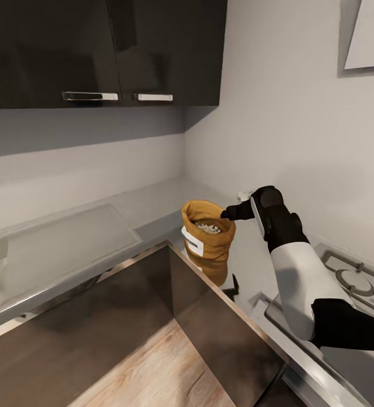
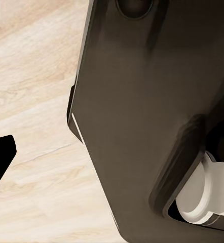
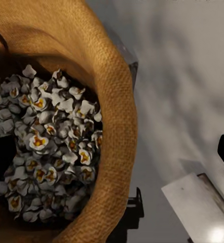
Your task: In the kitchen, take the popcorn bag from the countertop, put it into the microwave, and heat it until the popcorn is cooked so the cooked popcorn ends up inside the bag.
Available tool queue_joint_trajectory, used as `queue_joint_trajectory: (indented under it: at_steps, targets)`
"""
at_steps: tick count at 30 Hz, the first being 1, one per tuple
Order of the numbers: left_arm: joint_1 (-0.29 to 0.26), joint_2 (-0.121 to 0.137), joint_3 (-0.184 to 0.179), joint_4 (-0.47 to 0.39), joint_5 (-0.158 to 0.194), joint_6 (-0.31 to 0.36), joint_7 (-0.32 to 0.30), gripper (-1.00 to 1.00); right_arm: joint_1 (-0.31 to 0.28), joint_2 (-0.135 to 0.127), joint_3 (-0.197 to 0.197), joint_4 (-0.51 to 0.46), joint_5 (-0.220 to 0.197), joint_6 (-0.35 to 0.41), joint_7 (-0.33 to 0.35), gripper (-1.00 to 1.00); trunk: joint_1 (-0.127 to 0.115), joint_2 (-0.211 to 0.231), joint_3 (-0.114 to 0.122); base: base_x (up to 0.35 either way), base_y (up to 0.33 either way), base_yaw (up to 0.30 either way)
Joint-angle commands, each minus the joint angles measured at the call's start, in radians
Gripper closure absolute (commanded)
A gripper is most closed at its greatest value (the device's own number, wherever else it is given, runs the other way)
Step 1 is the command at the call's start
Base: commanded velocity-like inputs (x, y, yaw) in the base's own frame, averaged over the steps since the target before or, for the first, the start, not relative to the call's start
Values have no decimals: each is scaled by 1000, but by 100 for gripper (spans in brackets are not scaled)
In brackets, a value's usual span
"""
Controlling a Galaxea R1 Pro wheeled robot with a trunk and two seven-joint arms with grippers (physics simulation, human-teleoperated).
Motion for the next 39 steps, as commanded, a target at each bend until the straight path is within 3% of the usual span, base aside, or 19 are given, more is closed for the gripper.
queue_joint_trajectory:
  at_steps: [1, 19, 30, 39]
  targets:
    - [0, 0, 0, -2, 3, -1, 1, -100, -1, 0, -4, 0, 10, 3, 10, -100, 0, -1, -1, 10, 0, 0]
    - [0, 0, 0, -1, 3, -1, 1, -100, -1, -4, -2, 39, 16, 3, 10, -100, 0, -1, -1, 76, 0, 0]
    - [0, 1, 0, -2, 3, -1, 1, -100, -1, 2, -2, 167, 16, 3, 3, -100, 0, -1, -1, 4, 0, 0]
    - [0, 1, 0, -1, 3, -1, 1, -100, -1, -4, -3, 180, 19, 3, 4, -100, 0, -1, -1, 0, 0, 0]
